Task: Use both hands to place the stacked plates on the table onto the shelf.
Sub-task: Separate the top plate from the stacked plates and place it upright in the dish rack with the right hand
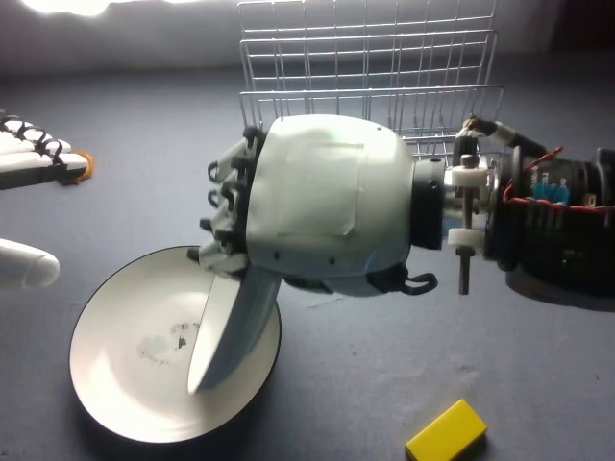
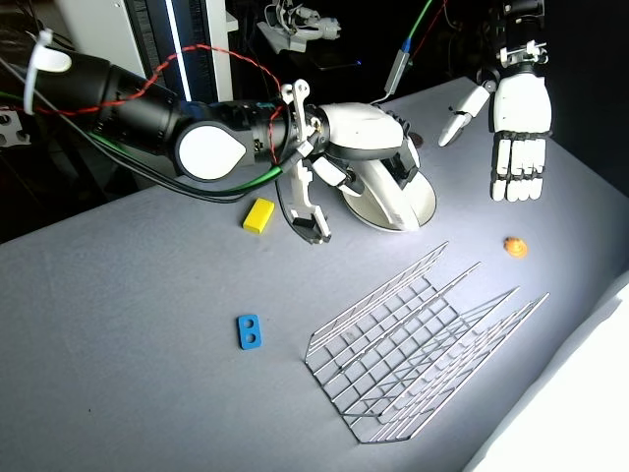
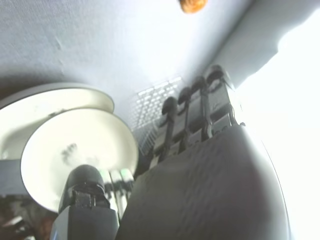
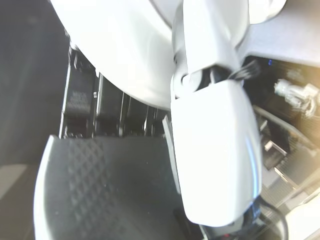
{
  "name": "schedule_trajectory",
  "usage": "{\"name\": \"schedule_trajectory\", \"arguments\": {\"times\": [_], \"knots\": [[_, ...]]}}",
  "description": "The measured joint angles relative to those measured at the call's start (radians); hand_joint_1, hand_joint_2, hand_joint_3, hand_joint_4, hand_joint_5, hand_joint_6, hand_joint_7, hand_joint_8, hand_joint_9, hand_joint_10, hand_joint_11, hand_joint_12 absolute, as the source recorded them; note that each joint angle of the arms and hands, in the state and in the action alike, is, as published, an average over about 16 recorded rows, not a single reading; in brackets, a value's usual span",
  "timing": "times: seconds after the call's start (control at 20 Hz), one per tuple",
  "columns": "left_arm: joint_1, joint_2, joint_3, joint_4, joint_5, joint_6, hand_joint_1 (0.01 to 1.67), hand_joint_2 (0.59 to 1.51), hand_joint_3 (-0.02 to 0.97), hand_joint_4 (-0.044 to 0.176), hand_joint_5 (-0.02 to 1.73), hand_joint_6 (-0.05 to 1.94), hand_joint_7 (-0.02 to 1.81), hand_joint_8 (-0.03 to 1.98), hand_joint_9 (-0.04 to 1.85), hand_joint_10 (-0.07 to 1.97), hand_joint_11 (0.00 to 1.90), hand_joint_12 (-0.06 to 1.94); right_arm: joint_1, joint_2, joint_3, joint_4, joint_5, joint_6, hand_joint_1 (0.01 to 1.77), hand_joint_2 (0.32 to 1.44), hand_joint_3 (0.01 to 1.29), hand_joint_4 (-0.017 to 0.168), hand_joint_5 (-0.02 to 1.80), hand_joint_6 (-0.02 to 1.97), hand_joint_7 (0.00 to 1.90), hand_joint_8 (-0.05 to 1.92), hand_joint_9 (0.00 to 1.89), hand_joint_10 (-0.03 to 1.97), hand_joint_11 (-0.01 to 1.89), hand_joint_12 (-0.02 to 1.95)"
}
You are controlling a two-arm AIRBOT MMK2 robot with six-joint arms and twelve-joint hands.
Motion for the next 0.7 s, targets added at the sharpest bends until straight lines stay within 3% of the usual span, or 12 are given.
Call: {"name": "schedule_trajectory", "arguments": {"times": [0.4, 0.7], "knots": [[-0.01, 0.009, 0.01, 0.052, -0.018, 0.0, 0.01, 1.098, 0.018, 0.003, 0.06, 0.02, 0.04, 0.02, 0.02, 0.01, 0.02, 0.0, 0.055, 0.094, -0.054, 0.052, 0.006, 0.005, 1.34, 0.99, 0.01, 0.002, 0.87, 1.12, 0.99, 0.93, 0.94, 1.11, 0.79, 1.17], [-0.006, 0.015, 0.021, 0.124, -0.077, 0.0, 0.01, 1.094, 0.018, 0.004, 0.07, 0.02, 0.04, 0.02, 0.02, 0.01, 0.02, 0.0, 0.108, 0.178, -0.088, 0.093, 0.019, 0.031, 1.34, 0.99, 0.01, 0.002, 0.86, 1.14, 0.99, 0.93, 0.94, 1.11, 0.79, 1.17]]}}
